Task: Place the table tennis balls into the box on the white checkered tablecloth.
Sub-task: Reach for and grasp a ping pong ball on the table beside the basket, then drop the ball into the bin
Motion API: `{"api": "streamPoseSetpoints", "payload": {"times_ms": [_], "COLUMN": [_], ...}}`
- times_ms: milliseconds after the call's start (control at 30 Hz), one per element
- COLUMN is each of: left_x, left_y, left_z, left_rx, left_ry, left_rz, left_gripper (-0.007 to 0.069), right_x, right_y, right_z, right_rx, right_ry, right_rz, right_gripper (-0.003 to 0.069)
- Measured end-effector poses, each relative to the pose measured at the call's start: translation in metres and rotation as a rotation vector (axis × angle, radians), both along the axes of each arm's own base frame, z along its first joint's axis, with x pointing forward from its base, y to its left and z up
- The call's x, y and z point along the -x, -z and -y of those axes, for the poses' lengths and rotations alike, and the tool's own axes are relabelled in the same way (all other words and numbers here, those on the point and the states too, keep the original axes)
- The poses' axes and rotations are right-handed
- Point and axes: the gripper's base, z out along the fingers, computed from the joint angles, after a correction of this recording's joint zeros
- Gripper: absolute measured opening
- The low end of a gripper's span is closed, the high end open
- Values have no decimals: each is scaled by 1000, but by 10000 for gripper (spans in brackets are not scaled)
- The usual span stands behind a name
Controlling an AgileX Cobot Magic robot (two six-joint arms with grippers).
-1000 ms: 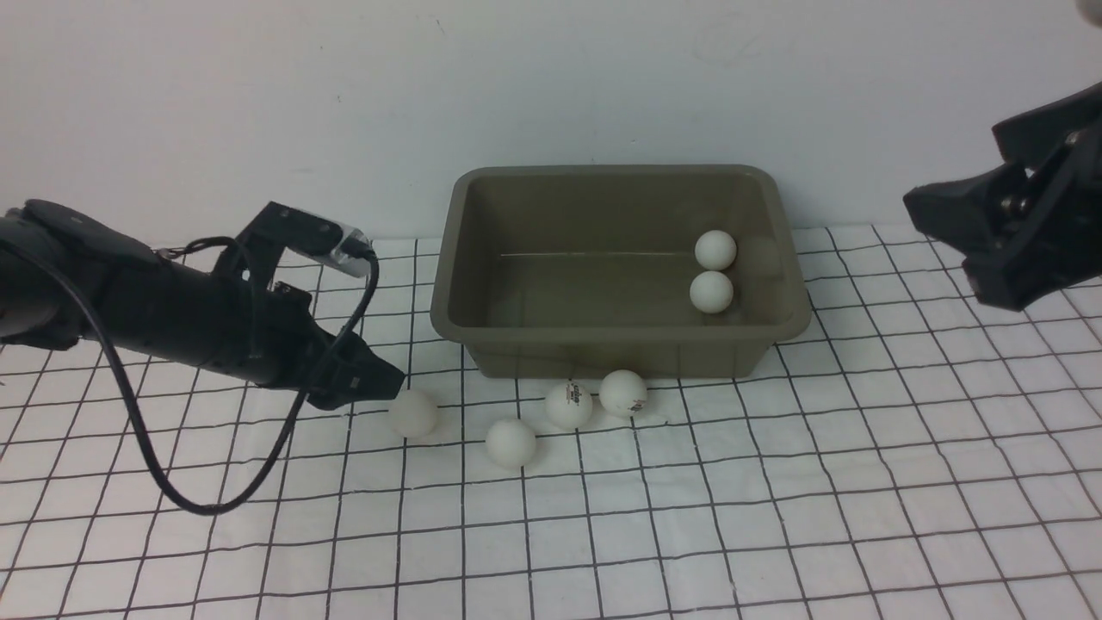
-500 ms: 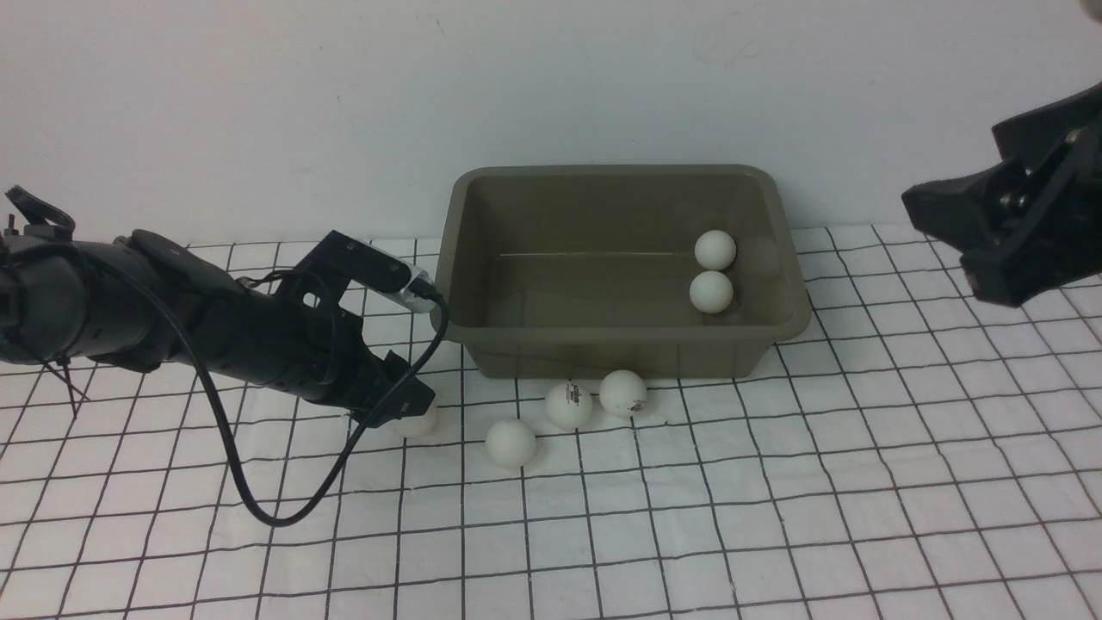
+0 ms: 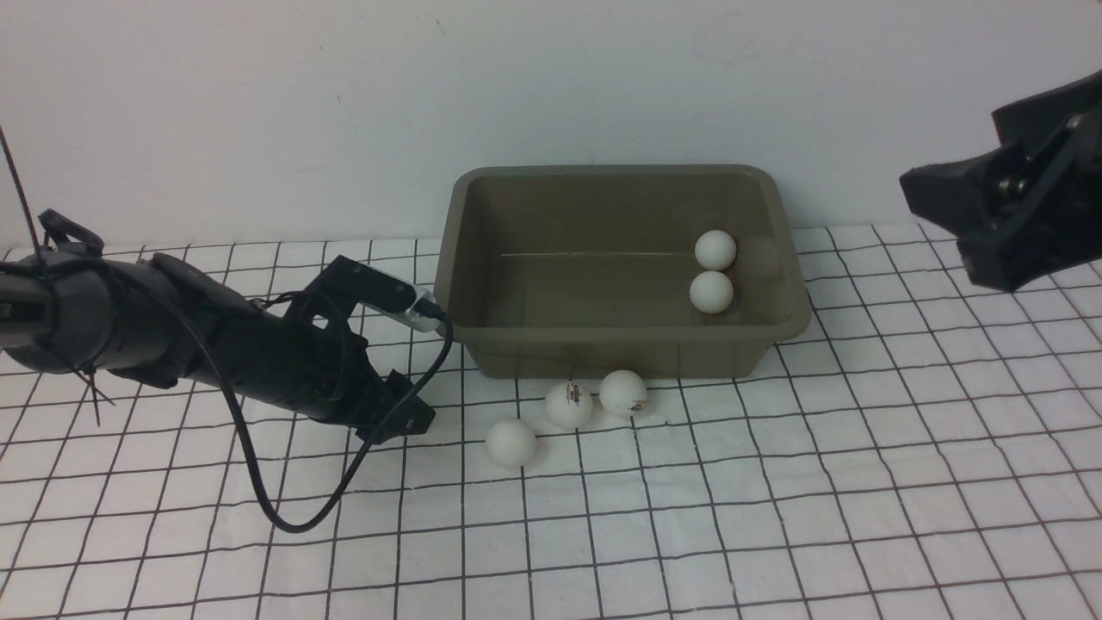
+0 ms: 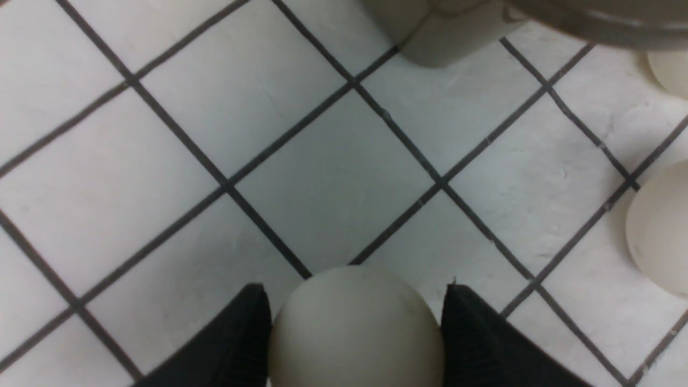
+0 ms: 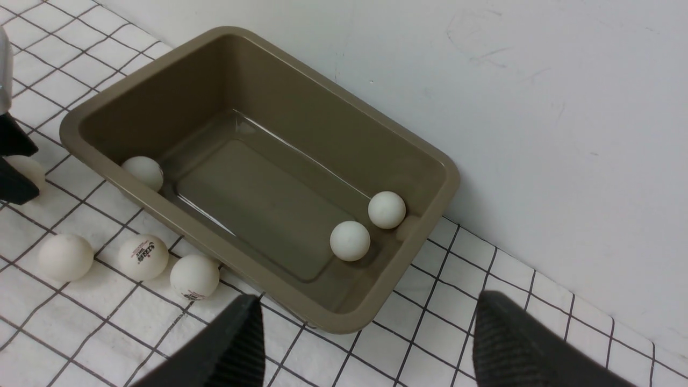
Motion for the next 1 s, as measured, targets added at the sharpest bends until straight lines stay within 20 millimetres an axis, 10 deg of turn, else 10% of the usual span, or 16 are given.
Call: {"api": "streamPoseSetpoints", "payload": {"times_ms": [200, 567, 800, 1000], "left_x": [1, 18, -27, -62], "left_y": [-11, -107, -120, -103], "left_z": [0, 9, 20, 48], "left_rx": [3, 71, 168, 246], "left_ry": [8, 162, 195, 220], "left_rz": [26, 260, 341, 311], "left_gripper": [353, 353, 362, 527], "right_x": [0, -1, -1, -2], "right_y": [0, -1, -1, -3], "right_z": [0, 1, 0, 0], "right_rx": [0, 13, 10, 2], "right_ry": [0, 1, 0, -1], "right_rz": [0, 12, 19, 45], "right_gripper": [469, 442, 442, 442]}}
